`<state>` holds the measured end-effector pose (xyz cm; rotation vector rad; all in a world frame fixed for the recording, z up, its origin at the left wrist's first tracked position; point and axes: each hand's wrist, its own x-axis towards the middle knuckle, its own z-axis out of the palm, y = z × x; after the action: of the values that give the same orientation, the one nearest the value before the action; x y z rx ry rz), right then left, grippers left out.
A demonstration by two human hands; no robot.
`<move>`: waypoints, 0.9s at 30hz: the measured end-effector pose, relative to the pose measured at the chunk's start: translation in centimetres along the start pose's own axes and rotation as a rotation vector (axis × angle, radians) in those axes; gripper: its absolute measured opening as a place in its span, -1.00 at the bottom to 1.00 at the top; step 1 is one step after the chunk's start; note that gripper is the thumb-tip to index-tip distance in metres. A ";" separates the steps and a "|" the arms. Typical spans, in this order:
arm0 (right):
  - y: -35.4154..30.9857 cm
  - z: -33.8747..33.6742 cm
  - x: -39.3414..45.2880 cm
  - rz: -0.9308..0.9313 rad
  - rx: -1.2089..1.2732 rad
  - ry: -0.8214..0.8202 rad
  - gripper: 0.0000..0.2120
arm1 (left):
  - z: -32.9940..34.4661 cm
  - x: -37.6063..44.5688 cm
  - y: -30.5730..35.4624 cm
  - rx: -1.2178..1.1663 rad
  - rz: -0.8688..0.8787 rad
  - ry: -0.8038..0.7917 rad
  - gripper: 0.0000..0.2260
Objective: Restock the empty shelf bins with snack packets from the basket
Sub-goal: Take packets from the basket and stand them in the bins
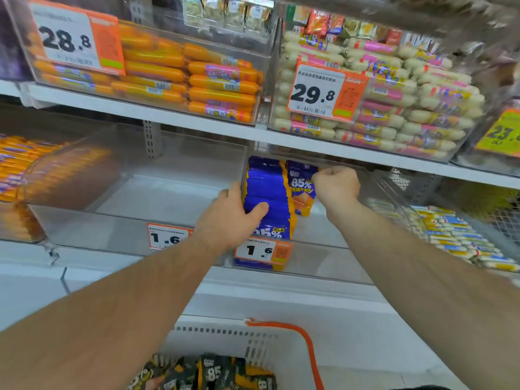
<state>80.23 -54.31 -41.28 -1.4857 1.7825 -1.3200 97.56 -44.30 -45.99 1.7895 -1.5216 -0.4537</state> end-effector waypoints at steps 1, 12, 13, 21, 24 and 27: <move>-0.8 -0.4 -1.4 -0.052 0.008 -0.017 -0.84 | -0.3 -0.1 0.1 -0.056 0.002 0.002 -0.58; 0.3 5.9 -17.7 -0.338 0.171 -0.324 -0.70 | -7.6 -8.8 -5.6 0.024 0.183 -0.161 -0.90; 1.3 7.1 -19.1 -0.311 0.142 -0.377 -0.71 | -8.3 -9.7 -6.4 0.161 0.166 -0.241 -0.93; 10.3 14.3 -29.8 -0.105 -0.271 -0.961 -0.63 | -9.9 -12.6 -12.2 0.453 -0.004 -0.587 -0.76; 14.0 16.4 -33.1 0.020 -0.491 -1.220 -0.68 | -9.8 -12.8 -12.8 0.422 -0.024 -0.629 -0.72; 17.0 17.0 -35.7 0.130 -0.669 -1.388 -0.68 | -9.3 -12.6 -13.1 0.409 -0.030 -0.684 -0.70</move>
<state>97.02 -28.32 -71.23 -1.7917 1.2304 0.5090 109.98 -29.11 -51.55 2.0882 -2.1761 -0.8859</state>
